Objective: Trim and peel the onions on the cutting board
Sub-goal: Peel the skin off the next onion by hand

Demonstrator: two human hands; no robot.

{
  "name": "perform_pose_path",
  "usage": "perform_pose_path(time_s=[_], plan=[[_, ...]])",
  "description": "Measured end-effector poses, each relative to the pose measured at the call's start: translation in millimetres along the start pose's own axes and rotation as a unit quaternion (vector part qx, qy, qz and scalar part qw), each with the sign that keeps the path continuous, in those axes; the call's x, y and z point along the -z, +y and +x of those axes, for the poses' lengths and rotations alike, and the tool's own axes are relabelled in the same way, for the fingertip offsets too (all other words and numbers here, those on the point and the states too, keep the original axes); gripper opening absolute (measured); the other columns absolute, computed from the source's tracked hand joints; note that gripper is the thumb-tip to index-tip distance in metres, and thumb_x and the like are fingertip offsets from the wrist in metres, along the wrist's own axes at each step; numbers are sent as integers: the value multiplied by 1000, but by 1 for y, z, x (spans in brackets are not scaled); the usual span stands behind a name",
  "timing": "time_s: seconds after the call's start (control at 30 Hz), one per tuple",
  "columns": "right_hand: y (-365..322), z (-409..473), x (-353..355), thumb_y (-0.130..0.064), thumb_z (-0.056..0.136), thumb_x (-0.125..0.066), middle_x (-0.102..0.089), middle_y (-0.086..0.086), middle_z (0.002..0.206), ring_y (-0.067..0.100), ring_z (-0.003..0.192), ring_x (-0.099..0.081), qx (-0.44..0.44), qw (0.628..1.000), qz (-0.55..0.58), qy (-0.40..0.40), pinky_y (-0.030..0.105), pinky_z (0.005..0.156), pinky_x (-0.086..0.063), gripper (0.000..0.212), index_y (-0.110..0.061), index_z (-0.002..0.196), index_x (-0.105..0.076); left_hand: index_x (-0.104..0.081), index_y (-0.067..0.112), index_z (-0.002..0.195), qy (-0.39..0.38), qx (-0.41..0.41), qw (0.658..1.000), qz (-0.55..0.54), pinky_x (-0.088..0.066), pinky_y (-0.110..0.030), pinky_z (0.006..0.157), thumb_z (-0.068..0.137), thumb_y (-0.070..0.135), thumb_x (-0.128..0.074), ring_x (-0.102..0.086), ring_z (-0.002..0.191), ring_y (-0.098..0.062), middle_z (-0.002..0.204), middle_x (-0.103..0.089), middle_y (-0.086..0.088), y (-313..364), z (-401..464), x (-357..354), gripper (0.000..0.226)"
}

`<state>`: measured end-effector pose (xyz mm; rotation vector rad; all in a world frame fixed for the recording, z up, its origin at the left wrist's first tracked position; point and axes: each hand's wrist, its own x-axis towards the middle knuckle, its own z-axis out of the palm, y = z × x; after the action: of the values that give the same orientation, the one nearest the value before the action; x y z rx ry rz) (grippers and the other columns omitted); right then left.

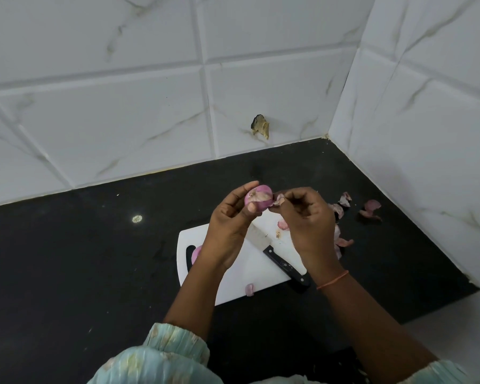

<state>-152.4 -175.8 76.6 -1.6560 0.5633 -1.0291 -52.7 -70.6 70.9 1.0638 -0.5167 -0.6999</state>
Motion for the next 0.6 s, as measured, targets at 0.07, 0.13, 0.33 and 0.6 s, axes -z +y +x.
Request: perform_pose_path(time_s=[0.07, 0.13, 0.33, 0.6], plan=[[2, 5, 0, -11, 84, -68, -71, 8, 83, 27, 80, -71, -82, 995, 50, 25, 41, 74, -59, 6, -17, 83, -67, -65, 20, 122, -4, 4, 1000, 0, -53, -27, 91, 71, 46, -78, -64, 115, -20, 120, -70, -2, -1, 1, 0, 58], [6, 10, 1, -10, 87, -66, -73, 13, 86, 32, 82, -72, -181, 975, 115, 53, 46, 75, -59, 4, -14, 85, -66, -68, 23, 118, 5, 13, 1000, -8, -53, -26, 90, 73, 40, -73, -64, 114, -20, 118, -70, -1, -2, 0, 1, 49], [57, 17, 28, -11, 80, -74, -70, 7, 81, 26, 79, -69, -229, 964, -95, 101, 47, 75, -58, 11, -13, 78, -64, -68, 13, 113, 59, 110, 987, -101, -57, -23, 81, 78, 46, -60, -66, 89, -14, 106, -71, -7, 1, 0, 1, 49], [46, 9, 27, -9, 93, -60, -62, -1, 108, 11, 100, -59, -101, 978, -178, -30, 14, 78, -44, 13, -20, 99, -63, -65, 8, 112, 125, 202, 963, -125, -59, -24, 72, 72, 51, -64, -70, 83, -17, 109, -67, -15, 5, 3, -7, 59]])
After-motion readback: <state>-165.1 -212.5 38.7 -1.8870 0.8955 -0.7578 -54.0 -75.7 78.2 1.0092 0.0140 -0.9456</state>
